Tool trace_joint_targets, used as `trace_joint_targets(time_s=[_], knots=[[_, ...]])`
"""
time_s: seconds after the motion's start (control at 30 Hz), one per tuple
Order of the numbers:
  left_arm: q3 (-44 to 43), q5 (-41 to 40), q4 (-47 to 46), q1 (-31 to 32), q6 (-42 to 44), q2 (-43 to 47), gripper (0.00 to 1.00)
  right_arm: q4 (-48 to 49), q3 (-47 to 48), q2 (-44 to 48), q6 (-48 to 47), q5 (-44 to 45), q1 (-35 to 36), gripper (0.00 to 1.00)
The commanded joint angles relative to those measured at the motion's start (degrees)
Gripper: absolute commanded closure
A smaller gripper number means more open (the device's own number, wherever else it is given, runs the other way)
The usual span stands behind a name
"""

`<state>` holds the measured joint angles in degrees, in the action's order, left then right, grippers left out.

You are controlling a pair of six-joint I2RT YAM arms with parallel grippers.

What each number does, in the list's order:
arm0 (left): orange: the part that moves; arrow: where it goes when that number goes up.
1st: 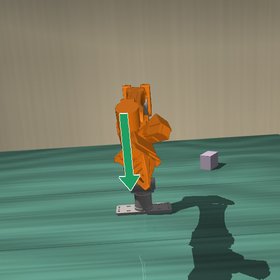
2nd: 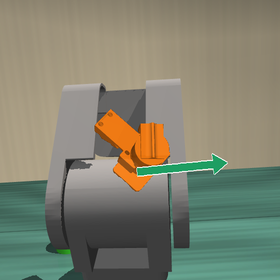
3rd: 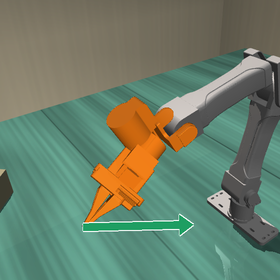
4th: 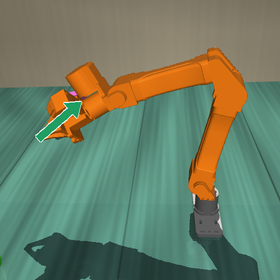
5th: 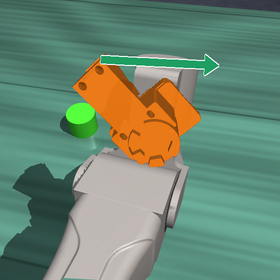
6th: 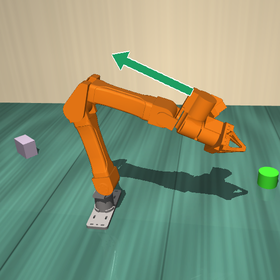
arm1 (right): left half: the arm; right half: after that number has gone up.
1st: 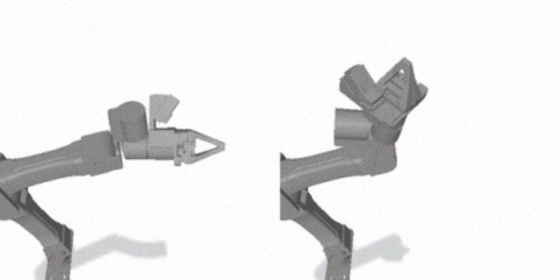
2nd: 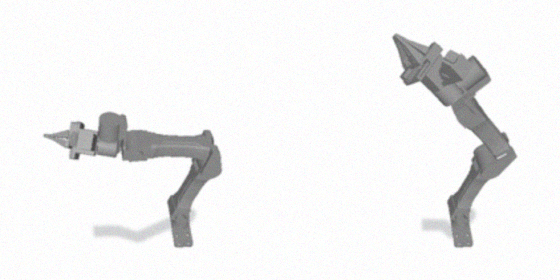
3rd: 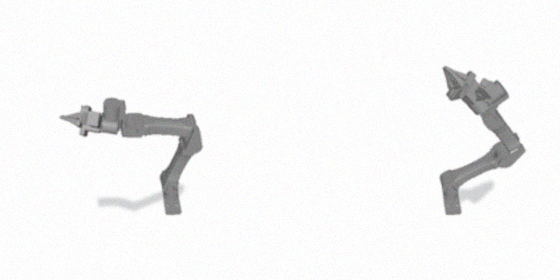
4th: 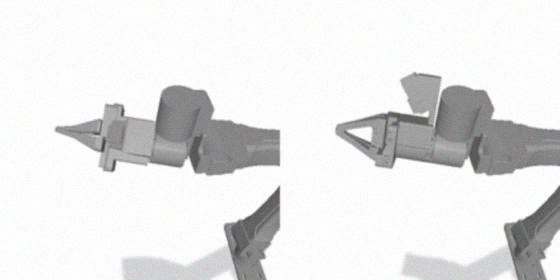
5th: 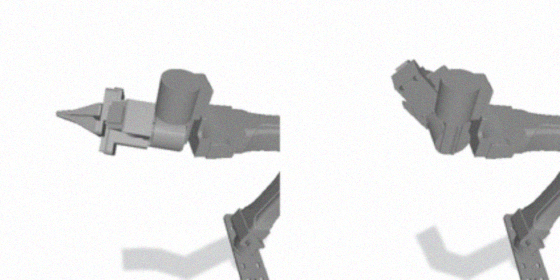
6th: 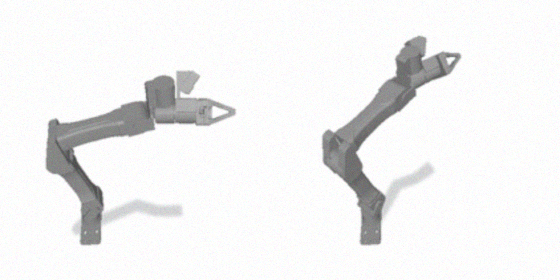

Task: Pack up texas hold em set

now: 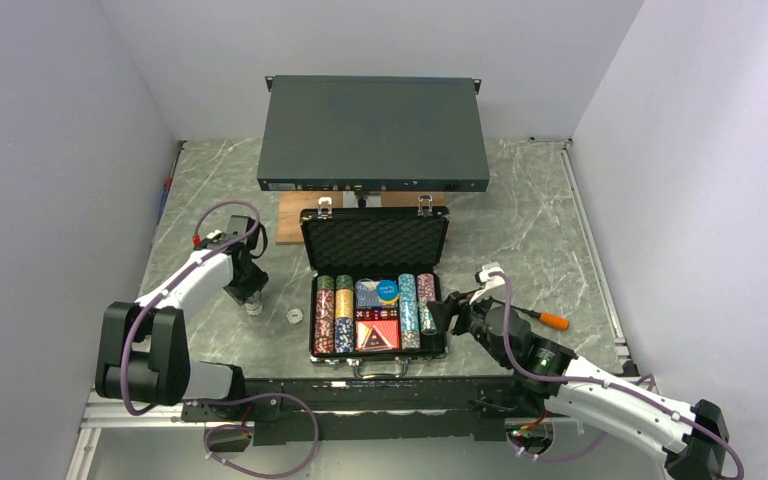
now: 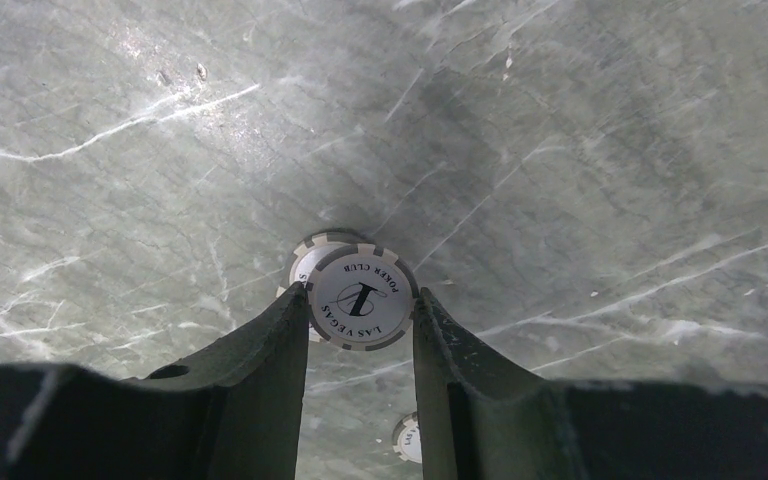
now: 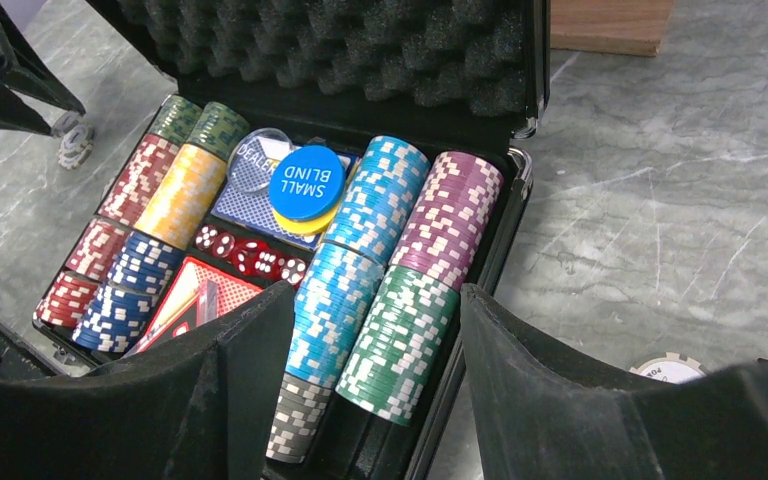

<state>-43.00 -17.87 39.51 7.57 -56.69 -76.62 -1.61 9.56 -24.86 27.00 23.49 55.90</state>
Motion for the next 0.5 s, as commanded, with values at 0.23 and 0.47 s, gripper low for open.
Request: trace_joint_targets(time_s=[0.23, 0.47], knots=[[0.65, -1.15, -0.10, -0.10, -2.32, -1.33, 0.65, 2.20, 1.97, 0.24, -0.63, 0.38, 0.10, 0.36], [1.47, -0.71, -0.80, -0.10, -2.61, -1.73, 0.51, 2.04, 1.72, 0.98, -0.55, 0.42, 0.09, 0.36]])
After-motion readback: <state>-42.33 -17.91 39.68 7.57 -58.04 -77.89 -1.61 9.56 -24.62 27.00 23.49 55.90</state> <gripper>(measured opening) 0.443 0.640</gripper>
